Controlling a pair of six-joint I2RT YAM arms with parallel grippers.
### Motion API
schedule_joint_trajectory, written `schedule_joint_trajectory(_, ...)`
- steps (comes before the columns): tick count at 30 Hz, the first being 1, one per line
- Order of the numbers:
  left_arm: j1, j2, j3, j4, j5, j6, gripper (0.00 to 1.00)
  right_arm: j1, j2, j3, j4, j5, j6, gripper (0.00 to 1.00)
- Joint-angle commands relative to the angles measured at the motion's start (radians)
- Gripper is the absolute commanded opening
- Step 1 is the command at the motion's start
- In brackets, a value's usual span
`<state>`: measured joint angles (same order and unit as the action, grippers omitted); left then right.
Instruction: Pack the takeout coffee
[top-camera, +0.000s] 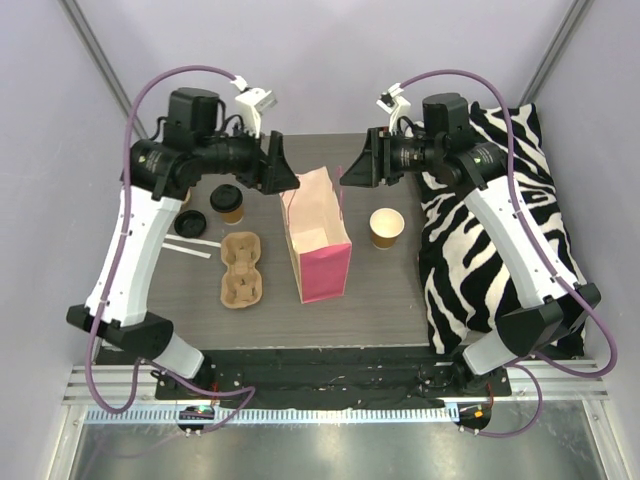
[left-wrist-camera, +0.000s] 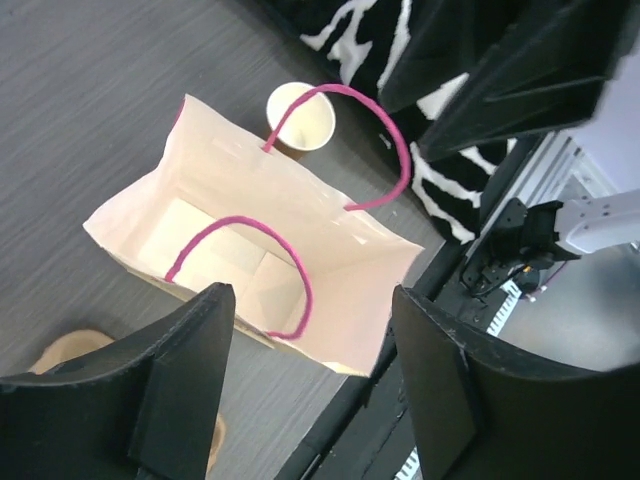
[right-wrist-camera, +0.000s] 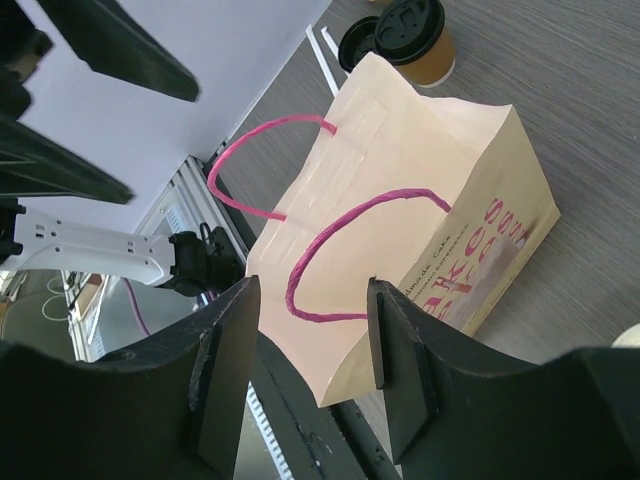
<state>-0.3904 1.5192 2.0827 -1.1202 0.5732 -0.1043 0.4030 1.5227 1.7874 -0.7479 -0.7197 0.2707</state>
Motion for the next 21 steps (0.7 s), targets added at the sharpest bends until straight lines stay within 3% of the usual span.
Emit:
schedule_joint_trajectory(1, -0.060, 0.061, 0.031, 0.002, -0.127, -0.018, 0.64, 0.007, -0.025, 0.006, 0.047, 0.017, 0.004, 0.54)
schedule_joint_trajectory(9, -0.113, 0.101, 0.050, 0.002, -0.200, -0.014, 0.56, 0.026, -0.001, 0.007, 0.055, 0.022, 0.012, 0.52)
schedule_joint_trajectory(12, -0.111, 0.099, 0.048, -0.012, -0.226, 0.001, 0.38, 0.026, 0.014, 0.012, 0.056, 0.023, 0.016, 0.49)
schedule_joint_trajectory(13, -0.111, 0.092, 0.036, -0.010, -0.249, 0.006, 0.29, 0.026, 0.016, 0.012, 0.056, 0.040, 0.021, 0.46)
schedule_joint_trajectory(17, -0.104, 0.009, -0.030, -0.012, -0.288, 0.037, 0.10, 0.025, -0.002, -0.014, 0.044, 0.104, 0.005, 0.23)
schedule_joint_trajectory(18, -0.102, -0.007, -0.047, -0.010, -0.292, 0.040, 0.00, 0.023, -0.012, -0.029, 0.039, 0.111, -0.002, 0.20)
schedule_joint_trajectory(21, -0.082, -0.080, -0.140, 0.005, -0.319, 0.038, 0.00, 0.020, -0.039, -0.065, 0.018, 0.140, -0.013, 0.02)
